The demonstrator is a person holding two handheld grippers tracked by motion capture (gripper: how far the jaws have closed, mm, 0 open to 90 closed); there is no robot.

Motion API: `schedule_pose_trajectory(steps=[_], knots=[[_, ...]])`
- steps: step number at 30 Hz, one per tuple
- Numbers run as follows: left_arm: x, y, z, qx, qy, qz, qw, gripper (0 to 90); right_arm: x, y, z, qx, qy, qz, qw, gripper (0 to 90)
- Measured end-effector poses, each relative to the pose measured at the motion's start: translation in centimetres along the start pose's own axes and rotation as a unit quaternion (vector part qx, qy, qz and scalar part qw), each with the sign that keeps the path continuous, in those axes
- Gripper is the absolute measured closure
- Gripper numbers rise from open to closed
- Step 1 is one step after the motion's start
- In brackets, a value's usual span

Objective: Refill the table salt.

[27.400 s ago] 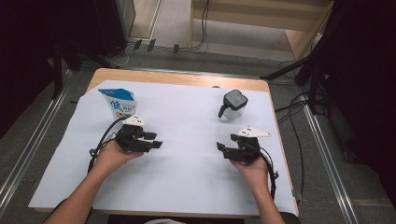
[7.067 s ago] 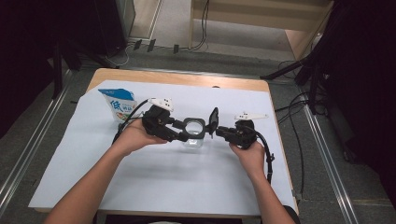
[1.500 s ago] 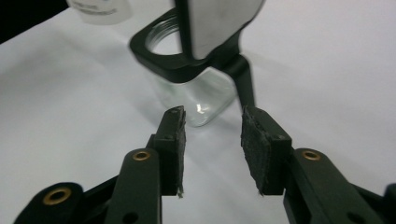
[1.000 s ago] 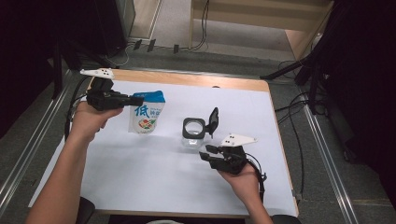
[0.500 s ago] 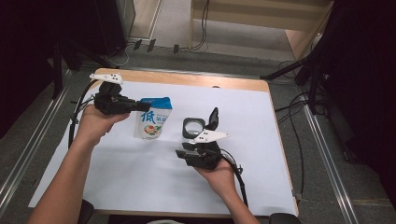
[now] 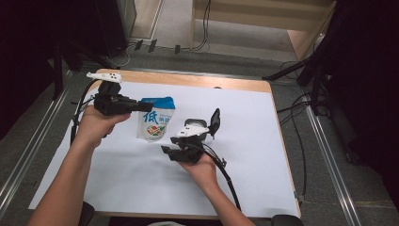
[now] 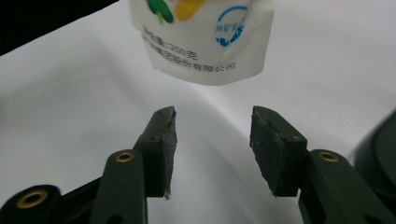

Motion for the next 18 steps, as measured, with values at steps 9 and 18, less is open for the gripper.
schedule_pose_trajectory(steps=[9, 18], knots=[[-0.1, 0.6, 0.1, -0.001, -0.001, 0.005, 1.0, 90.0, 1.6, -2.1, 1.2, -0.008, 0.009, 0.001, 0.9999, 49.9], [-0.9, 1.5, 0.6, -0.007, -0.005, 0.0, 1.0, 90.0, 1.2, -4.4, 1.4, -0.011, -0.005, -0.012, 0.9999, 45.6]])
Point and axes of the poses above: each handheld gripper's, and its own axes: y roughly backward along the jaws, z roughly out of its top, x roughly to its left, the point moved 8 cm from there along -y, roughly forward along the jaws, and after that the axes turned 1 degree about x, right-handed, at the moved point
